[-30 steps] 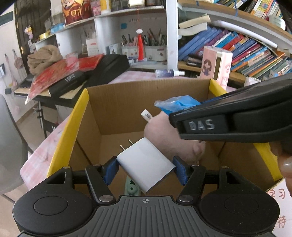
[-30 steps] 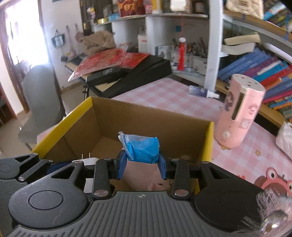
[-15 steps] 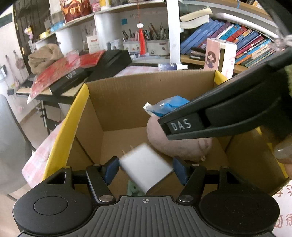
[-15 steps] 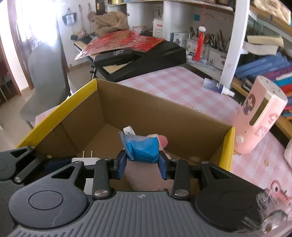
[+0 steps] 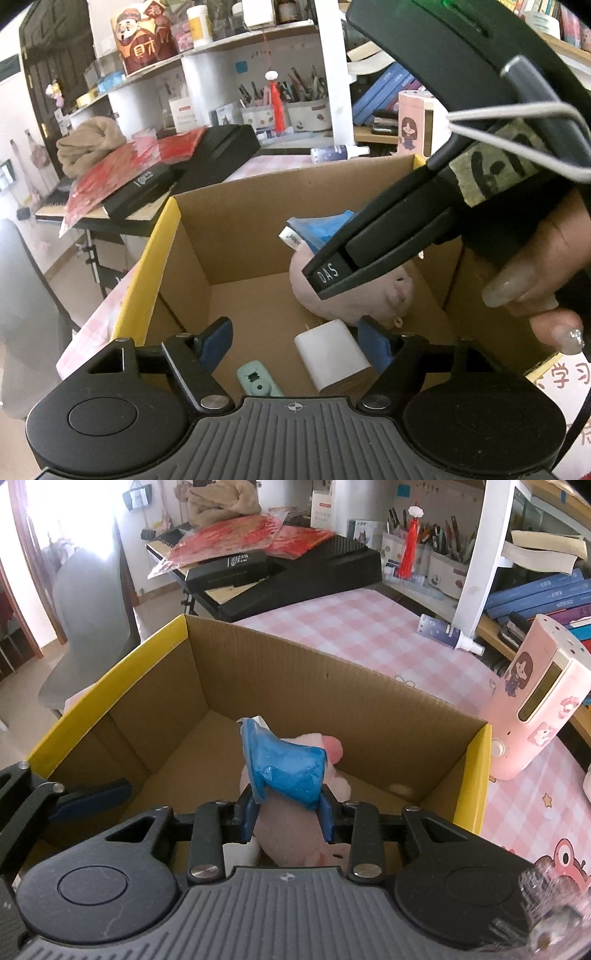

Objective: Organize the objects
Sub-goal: 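Open both grippers to release the charger and packet inside the box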

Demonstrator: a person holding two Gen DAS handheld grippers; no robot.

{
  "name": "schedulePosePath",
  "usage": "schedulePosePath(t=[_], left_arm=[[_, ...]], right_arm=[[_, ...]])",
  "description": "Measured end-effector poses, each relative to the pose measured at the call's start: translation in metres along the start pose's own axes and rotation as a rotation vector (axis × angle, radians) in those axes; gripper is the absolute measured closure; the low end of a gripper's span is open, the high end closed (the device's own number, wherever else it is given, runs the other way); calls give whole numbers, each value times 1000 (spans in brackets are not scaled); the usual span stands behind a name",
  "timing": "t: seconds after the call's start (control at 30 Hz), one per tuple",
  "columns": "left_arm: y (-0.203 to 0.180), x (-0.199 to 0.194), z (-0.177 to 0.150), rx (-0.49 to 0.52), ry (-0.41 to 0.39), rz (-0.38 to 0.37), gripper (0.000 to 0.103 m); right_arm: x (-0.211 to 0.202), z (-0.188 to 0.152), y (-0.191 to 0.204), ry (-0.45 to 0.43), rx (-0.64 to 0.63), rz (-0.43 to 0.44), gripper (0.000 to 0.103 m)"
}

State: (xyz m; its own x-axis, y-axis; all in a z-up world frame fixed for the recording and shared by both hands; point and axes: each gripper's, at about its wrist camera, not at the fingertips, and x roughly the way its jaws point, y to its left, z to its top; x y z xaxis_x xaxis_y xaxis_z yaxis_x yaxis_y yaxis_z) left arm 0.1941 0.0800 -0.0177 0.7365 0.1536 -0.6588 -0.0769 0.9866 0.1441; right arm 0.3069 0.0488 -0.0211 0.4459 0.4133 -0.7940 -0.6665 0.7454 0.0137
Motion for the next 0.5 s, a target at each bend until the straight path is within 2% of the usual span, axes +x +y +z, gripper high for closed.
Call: schedulePosePath(t=[0.27, 0.5], left_arm=[[7, -12, -3, -32, -30, 12, 19], [14, -30, -4, -63, -76, 5, 18]], right_arm=[[-10, -4, 3, -18, 10, -25, 70], [-34, -13, 4, -80, 48, -44, 50]])
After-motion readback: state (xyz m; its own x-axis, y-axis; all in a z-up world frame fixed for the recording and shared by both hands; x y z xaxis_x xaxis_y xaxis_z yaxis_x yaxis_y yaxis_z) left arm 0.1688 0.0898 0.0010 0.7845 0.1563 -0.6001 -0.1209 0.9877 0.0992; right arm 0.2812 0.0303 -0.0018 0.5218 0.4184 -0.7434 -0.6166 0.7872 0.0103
